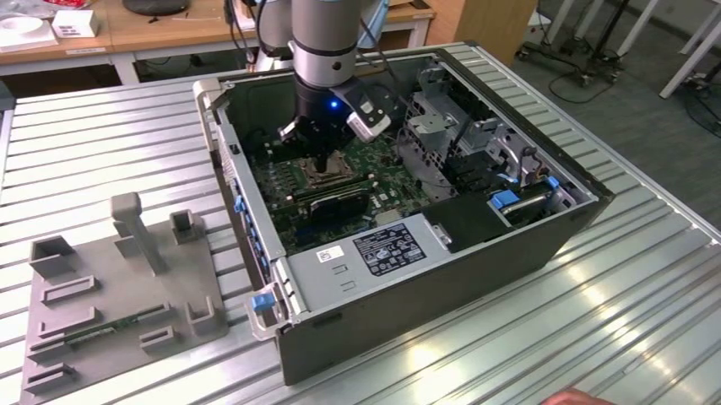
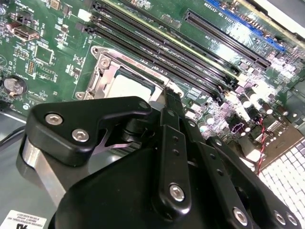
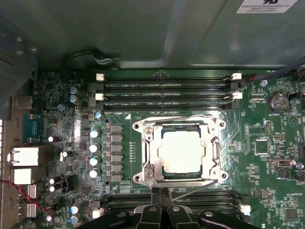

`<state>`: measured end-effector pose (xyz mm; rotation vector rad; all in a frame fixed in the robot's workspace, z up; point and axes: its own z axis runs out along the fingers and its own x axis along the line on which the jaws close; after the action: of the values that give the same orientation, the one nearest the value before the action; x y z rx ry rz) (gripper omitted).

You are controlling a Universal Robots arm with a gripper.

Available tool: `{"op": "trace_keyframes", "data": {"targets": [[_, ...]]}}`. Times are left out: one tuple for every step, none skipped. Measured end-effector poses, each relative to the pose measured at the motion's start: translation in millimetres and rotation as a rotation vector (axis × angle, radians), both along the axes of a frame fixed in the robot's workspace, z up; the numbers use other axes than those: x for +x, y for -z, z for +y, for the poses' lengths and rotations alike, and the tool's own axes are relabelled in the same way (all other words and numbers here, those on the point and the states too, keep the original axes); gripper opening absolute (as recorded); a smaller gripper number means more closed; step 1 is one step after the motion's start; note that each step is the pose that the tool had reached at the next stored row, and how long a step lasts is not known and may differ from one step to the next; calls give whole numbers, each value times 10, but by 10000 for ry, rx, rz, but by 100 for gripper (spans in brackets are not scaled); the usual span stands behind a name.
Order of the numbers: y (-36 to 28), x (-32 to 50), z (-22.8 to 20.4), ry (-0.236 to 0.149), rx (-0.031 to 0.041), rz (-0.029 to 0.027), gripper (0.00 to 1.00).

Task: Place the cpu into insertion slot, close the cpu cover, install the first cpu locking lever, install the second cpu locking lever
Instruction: 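Install the second cpu locking lever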

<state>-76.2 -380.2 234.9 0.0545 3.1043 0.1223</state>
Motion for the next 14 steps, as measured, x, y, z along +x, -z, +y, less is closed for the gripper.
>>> {"op": "trace_keyframes", "data": {"targets": [[12, -2, 0, 0, 0, 0, 11], [25, -4, 0, 0, -1, 0, 11], [37, -5, 0, 0, 0, 0, 11], [49, -6, 0, -1, 1, 0, 11], [61, -7, 0, 0, 1, -1, 11], [72, -8, 0, 0, 0, 0, 11], [82, -8, 0, 0, 0, 1, 11], [91, -8, 0, 0, 0, 1, 11], [100, -9, 0, 0, 0, 2, 11], [110, -9, 0, 0, 0, 2, 11], [119, -10, 0, 0, 0, 2, 11], [128, -10, 0, 0, 0, 3, 11], [135, -11, 0, 0, 0, 3, 11], [141, -13, 0, 1, 0, 3, 11]]}}
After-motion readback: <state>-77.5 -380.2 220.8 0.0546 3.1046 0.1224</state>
